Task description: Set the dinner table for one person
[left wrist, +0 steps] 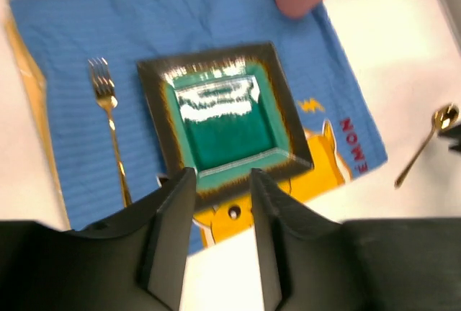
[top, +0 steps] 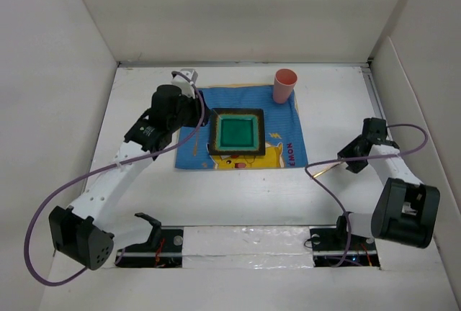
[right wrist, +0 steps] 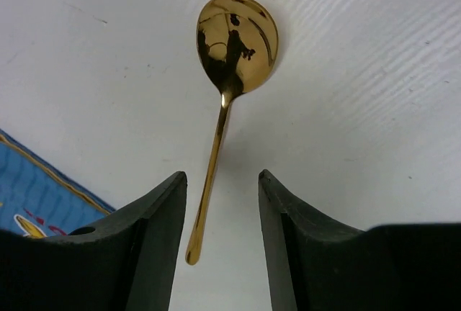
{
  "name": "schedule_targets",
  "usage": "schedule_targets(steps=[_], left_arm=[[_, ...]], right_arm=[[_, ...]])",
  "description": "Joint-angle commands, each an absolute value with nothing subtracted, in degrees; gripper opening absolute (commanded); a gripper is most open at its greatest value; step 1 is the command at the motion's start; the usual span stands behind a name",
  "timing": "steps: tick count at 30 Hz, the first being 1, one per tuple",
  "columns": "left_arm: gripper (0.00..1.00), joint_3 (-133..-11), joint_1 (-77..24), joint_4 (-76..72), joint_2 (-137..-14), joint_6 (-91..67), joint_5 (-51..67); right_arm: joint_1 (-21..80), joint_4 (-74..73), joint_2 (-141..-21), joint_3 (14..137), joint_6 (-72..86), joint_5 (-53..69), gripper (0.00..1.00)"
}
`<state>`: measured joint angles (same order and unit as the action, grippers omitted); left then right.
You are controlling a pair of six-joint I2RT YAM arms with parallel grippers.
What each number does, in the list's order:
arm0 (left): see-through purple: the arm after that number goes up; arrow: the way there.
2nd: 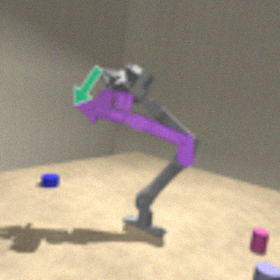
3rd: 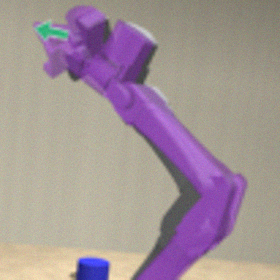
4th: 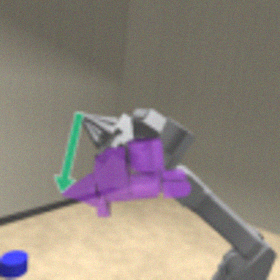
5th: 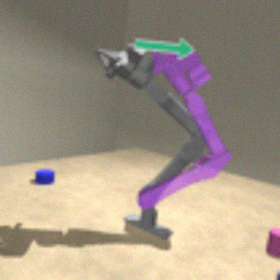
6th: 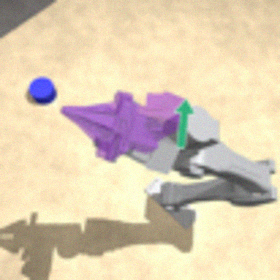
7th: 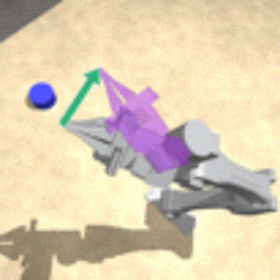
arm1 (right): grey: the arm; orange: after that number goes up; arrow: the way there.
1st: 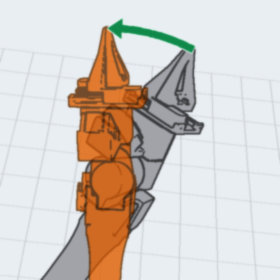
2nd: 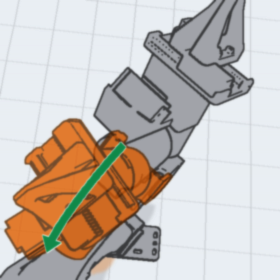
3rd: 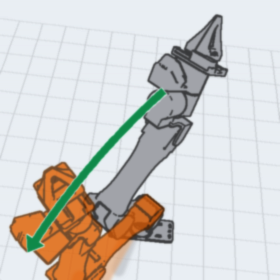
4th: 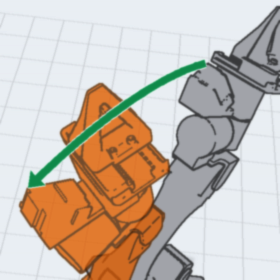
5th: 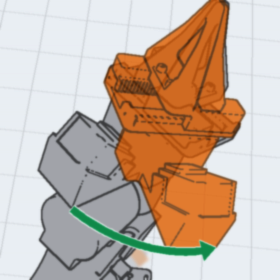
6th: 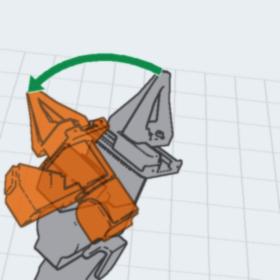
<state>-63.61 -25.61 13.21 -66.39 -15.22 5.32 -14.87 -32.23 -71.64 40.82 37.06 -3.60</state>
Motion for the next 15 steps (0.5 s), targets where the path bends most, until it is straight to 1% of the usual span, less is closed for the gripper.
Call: schedule_targets(steps=[1, 2, 6, 9, 10, 12, 13, 15], left_arm=[[0.34, -60.91, -29.0, 15.64, -65.74, -13.54, 6.94], [0.38, -60.73, -29.79, 15.99, -65.83, -12.67, 6.77], [0.39, -59.59, -30.32, 16.26, -65.66, -12.74, 7.38], [0.39, -58.98, -30.32, 16.17, -64.6, -12.92, 7.03], [0.38, -58.8, -30.32, 16.17, -64.51, -12.92, 6.77], [0.38, -58.28, -30.32, 16.52, -64.25, -12.75, 6.24], [0.38, -58.18, -30.32, 16.52, -64.25, -12.57, 6.24], [0.38, -57.66, -30.32, 16.44, -63.99, -12.39, 5.63]], right_arm=[[-15.12, -26.99, -76.19, 42.8, 36.3, -2.37, 0.5], [-15.12, -26.63, -77.07, 42.98, 36.39, -2.81, 0.49], [-15.12, -25.31, -80.41, 43.5, 37.44, -4.3, 0.49], [-15.12, -25.23, -83.4, 44.12, 37.71, -4.13, 0.47], [-15.12, -25.14, -83.93, 44.21, 37.97, -3.96, 0.4], [-15.12, -25.14, -85.77, 44.38, 38.14, -3.78, 0.31], [-14.6, -25.57, -86.48, 44.73, 38.23, -3.69, 0.15], [-14.59, -26.36, -86.57, 45.26, 38.23, -3.69, 0.01]])
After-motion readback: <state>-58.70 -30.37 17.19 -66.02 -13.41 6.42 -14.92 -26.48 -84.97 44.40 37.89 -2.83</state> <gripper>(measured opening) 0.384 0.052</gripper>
